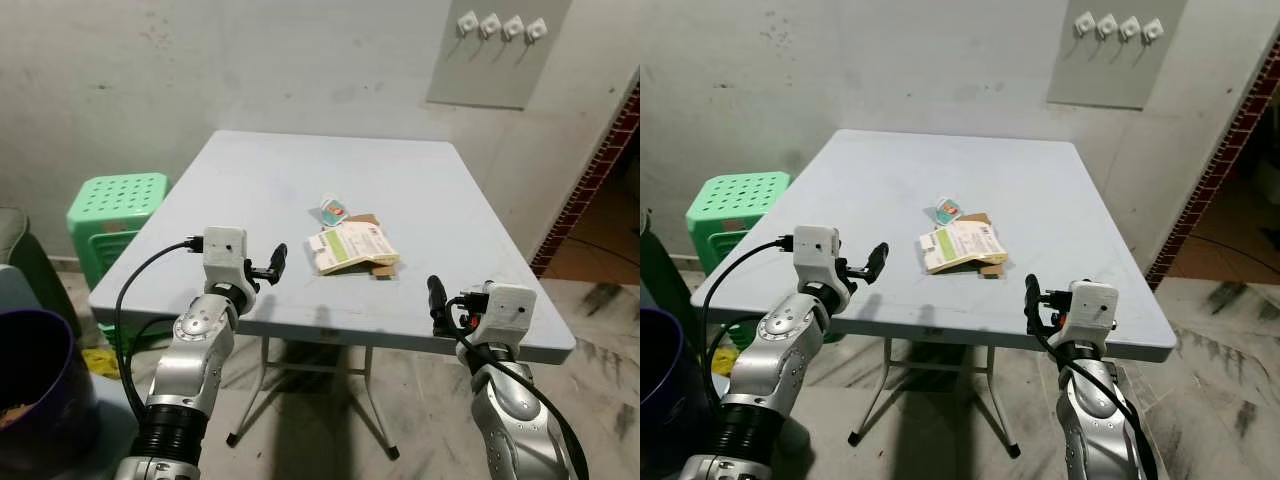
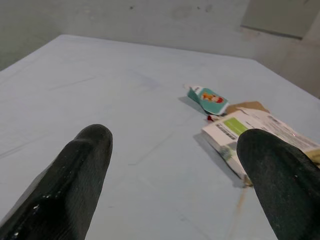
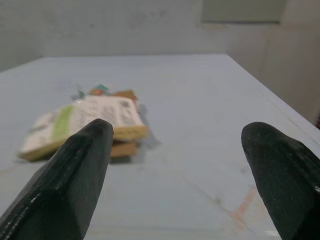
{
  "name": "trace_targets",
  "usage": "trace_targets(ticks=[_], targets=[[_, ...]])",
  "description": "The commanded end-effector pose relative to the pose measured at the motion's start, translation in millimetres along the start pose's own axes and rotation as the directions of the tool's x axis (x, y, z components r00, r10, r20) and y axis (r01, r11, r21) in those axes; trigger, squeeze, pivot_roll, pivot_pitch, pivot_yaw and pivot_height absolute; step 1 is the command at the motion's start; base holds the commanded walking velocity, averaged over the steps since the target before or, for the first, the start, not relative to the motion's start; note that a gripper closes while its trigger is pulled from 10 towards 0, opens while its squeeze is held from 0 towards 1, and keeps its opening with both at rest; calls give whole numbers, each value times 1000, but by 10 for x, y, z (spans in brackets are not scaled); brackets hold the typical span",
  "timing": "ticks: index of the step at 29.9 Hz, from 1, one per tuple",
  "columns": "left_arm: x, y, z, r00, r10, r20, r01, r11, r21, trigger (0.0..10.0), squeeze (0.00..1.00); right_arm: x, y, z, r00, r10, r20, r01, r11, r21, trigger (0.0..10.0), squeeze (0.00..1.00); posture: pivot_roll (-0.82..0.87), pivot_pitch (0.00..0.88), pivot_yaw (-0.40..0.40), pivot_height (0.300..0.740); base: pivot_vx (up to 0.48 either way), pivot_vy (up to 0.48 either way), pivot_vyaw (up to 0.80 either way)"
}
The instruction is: Picking trash to rubbish bin
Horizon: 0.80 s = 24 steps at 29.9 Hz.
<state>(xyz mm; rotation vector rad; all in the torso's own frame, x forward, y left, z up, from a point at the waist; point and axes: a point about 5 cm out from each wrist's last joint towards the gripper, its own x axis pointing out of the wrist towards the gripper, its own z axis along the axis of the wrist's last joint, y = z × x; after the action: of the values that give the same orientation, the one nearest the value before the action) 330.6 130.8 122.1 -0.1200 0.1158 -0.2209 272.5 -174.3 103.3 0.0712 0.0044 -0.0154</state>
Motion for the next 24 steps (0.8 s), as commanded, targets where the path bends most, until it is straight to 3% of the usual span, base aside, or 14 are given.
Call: trace_targets(ticks=[1, 24], targets=[[5, -30, 51, 1000, -24, 15, 24, 1000, -7, 10000, 0, 4, 16, 109, 998, 30, 56, -28, 999, -37, 10000, 0, -87, 0, -41, 740, 285, 0, 0], [-21, -37, 43, 999, -38, 6, 38, 999, -18, 10000, 0, -54, 78, 114, 994, 93, 59, -91, 995, -43, 10000, 0, -85, 0, -47, 740, 330, 0, 0]])
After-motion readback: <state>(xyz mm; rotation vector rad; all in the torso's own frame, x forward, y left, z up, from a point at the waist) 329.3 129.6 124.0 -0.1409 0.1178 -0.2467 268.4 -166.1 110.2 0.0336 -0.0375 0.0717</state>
